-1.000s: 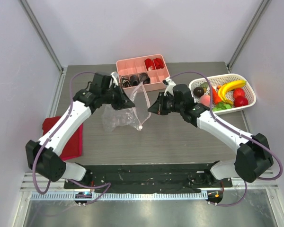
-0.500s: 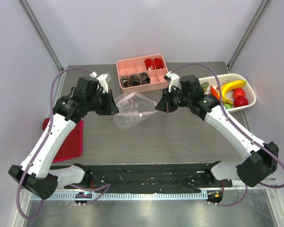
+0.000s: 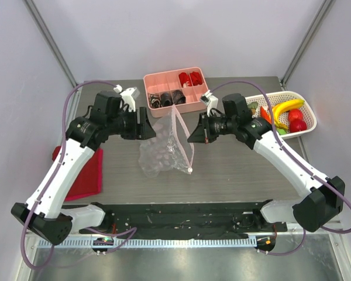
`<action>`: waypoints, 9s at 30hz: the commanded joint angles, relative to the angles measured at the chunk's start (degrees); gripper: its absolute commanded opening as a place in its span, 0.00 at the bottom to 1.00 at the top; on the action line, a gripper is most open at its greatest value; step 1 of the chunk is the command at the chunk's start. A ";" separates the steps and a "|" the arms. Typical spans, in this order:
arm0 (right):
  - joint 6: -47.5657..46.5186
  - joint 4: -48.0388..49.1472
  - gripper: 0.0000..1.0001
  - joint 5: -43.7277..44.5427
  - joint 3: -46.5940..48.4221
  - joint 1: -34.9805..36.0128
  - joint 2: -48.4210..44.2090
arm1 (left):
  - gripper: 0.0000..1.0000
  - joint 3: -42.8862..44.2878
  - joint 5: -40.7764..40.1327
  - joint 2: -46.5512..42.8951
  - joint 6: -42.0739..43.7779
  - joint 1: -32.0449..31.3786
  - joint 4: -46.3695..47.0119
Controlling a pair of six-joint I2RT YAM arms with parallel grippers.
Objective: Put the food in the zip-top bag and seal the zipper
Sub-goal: Open the zipper of the food storage bag, then pick up the fake fruit from the bin, then place the fake fruit in the zipper food storage bag, then pick up the fake fruit from the bin.
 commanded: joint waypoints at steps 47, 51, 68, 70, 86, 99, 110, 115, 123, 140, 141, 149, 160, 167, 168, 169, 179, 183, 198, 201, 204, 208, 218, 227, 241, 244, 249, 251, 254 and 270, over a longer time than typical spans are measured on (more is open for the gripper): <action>-3.50 -4.05 0.23 -2.60 6.73 -8.07 8.65 | 0.00 21.01 -1.70 19.69 5.40 -7.23 -7.60; -6.23 -6.34 0.47 -1.81 7.52 -12.28 5.85 | 0.00 19.17 1.90 19.95 3.38 -5.21 -5.31; -25.90 -14.68 0.80 6.79 19.72 -51.40 9.14 | 0.00 16.88 5.96 19.51 -0.23 -4.32 -1.88; -28.02 -16.44 0.80 10.12 23.23 -53.06 12.32 | 0.00 16.79 5.87 19.43 -0.23 -4.32 -1.88; -18.98 -3.19 0.72 24.47 27.56 -52.73 32.63 | 0.00 17.85 6.49 19.95 -0.49 -4.15 -2.05; -3.16 7.63 0.81 43.71 28.35 -47.72 41.34 | 0.00 17.06 6.93 21.18 -1.02 -3.45 -2.14; 1.94 9.39 0.76 50.40 29.84 -46.39 46.70 | 0.00 16.62 7.45 22.06 -1.37 -2.39 -2.14; 2.56 9.30 0.65 49.17 29.93 -46.39 46.79 | 0.00 16.62 7.71 22.33 -1.28 -2.13 -2.49; 3.44 7.90 0.21 45.57 29.76 -46.83 44.69 | 0.00 16.62 7.63 22.15 -1.37 -2.04 -2.49; 9.65 18.43 0.01 15.54 21.06 -48.86 20.26 | 0.00 13.81 17.20 20.48 -7.16 1.65 1.72; 11.24 20.19 0.01 13.50 20.18 -48.59 17.38 | 0.00 13.72 18.69 20.22 -7.87 2.35 3.38; 25.22 45.14 0.01 8.21 7.97 -39.29 2.60 | 0.00 12.23 24.85 18.55 -17.51 2.88 11.56; 30.44 62.13 0.01 6.01 2.77 -16.98 -6.55 | 0.00 6.87 37.95 20.22 -31.95 6.57 22.20; 25.41 61.08 0.01 6.27 3.39 -3.35 -8.05 | 0.00 5.37 39.18 20.04 -32.92 6.57 23.08; 24.80 60.81 0.01 6.45 2.78 -2.02 -8.05 | 0.00 5.28 39.27 20.04 -32.92 6.49 23.08; 24.53 60.46 0.01 6.45 2.25 -0.97 -8.23 | 0.00 5.28 39.27 19.95 -32.83 6.57 23.08; 16.98 57.82 0.01 3.55 -5.13 6.69 -7.26 | 0.00 5.37 41.81 19.87 -32.48 6.57 22.91; 15.48 56.77 0.01 2.76 -8.20 6.78 -7.00 | 0.00 5.02 42.43 19.87 -32.39 6.57 22.82; 16.45 63.54 0.01 -2.42 -8.03 7.22 -4.71 | 0.00 4.22 45.59 20.66 -33.27 6.66 24.49; 10.05 62.22 0.01 -3.57 -10.40 7.22 -5.50 | 0.00 4.05 46.30 20.22 -33.54 6.66 24.40; 1.29 58.18 0.01 -2.95 -12.34 7.04 -7.78 | 0.00 3.52 47.44 19.52 -33.27 6.66 24.32; -6.83 54.75 0.01 -2.51 -13.66 6.43 -9.20 | 0.00 3.52 49.11 19.43 -32.48 6.66 22.91; -32.45 42.30 0.01 -3.92 -13.58 5.55 -10.69 | 0.00 4.49 50.96 19.16 -29.94 7.36 19.57; -48.67 30.42 0.13 -2.51 -11.73 5.55 -12.97 | 0.00 5.71 51.40 19.87 -28.18 7.54 16.15; -52.82 22.31 0.91 -4.27 -8.65 6.16 -15.78 | 0.00 5.72 51.57 20.30 -26.33 7.54 13.77; -52.02 20.92 0.90 -4.97 -8.48 6.25 -16.58 | 0.00 5.89 51.84 20.66 -26.59 7.54 14.03; -61.67 11.42 0.86 -9.90 -7.95 6.34 -17.63 | 0.00 5.89 52.10 20.57 -26.94 7.54 14.65; -63.61 9.14 0.83 -9.29 -8.21 6.43 -17.28 | 0.00 5.81 52.45 20.48 -26.86 7.54 14.73; -64.42 7.37 0.79 -6.05 -6.90 6.51 -15.88 | 0.00 5.46 51.58 19.70 -25.89 7.54 14.47; -22.21 -2.26 0.84 -0.33 5.30 -27.75 -0.35 | 0.00 9.06 27.77 15.91 -12.71 4.73 6.47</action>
